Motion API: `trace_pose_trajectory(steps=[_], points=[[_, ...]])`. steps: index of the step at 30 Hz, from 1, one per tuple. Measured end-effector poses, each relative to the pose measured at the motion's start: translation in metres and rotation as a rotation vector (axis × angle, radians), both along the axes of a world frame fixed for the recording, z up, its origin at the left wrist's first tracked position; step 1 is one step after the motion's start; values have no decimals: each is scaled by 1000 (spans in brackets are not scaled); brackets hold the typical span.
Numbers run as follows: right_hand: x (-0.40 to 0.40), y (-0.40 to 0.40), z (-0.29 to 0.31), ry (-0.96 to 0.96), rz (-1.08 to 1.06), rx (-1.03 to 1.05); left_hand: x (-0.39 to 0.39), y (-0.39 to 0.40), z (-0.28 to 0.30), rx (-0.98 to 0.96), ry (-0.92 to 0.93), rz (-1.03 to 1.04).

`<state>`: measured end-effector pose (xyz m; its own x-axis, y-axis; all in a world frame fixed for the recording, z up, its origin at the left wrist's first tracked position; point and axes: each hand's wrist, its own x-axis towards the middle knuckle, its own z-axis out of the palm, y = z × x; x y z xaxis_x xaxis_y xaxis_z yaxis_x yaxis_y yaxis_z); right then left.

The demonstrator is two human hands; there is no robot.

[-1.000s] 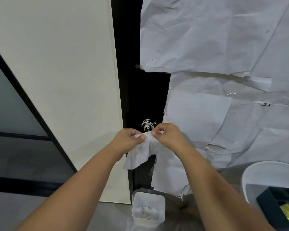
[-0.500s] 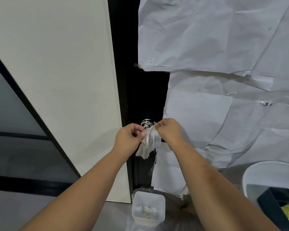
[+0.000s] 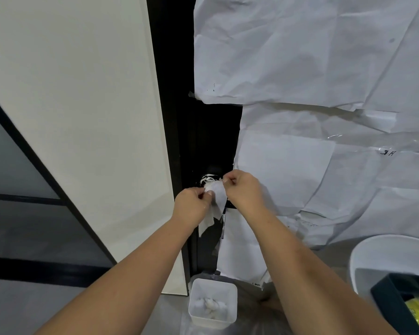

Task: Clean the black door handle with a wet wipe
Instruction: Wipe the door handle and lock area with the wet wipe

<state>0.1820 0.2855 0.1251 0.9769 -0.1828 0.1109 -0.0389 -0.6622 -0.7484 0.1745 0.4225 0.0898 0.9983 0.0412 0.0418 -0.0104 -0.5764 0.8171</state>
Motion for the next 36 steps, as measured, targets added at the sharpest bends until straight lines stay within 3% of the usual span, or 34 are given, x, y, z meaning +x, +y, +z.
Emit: trace_pose_trajectory(steps=[9,14,22,27,29,36], points=[[-16,-14,-28,-96,46,-564,14,-20,-3,-61,93,195],[-18,-13,-34,-144,27,-519,21,-31,-1,-116,159,312],[-16,-16,-34,-136,62,-521,21,-30,-9,-399,189,442],[-16,-16,-34,-137,61,-506,16,-28,-7,-572,321,461],[-16,-15,-34,-131,69,-509,16,-27,-8,-567,340,447],[-16,-14,-32,-126,81,-514,7,-26,-7,-466,146,458]])
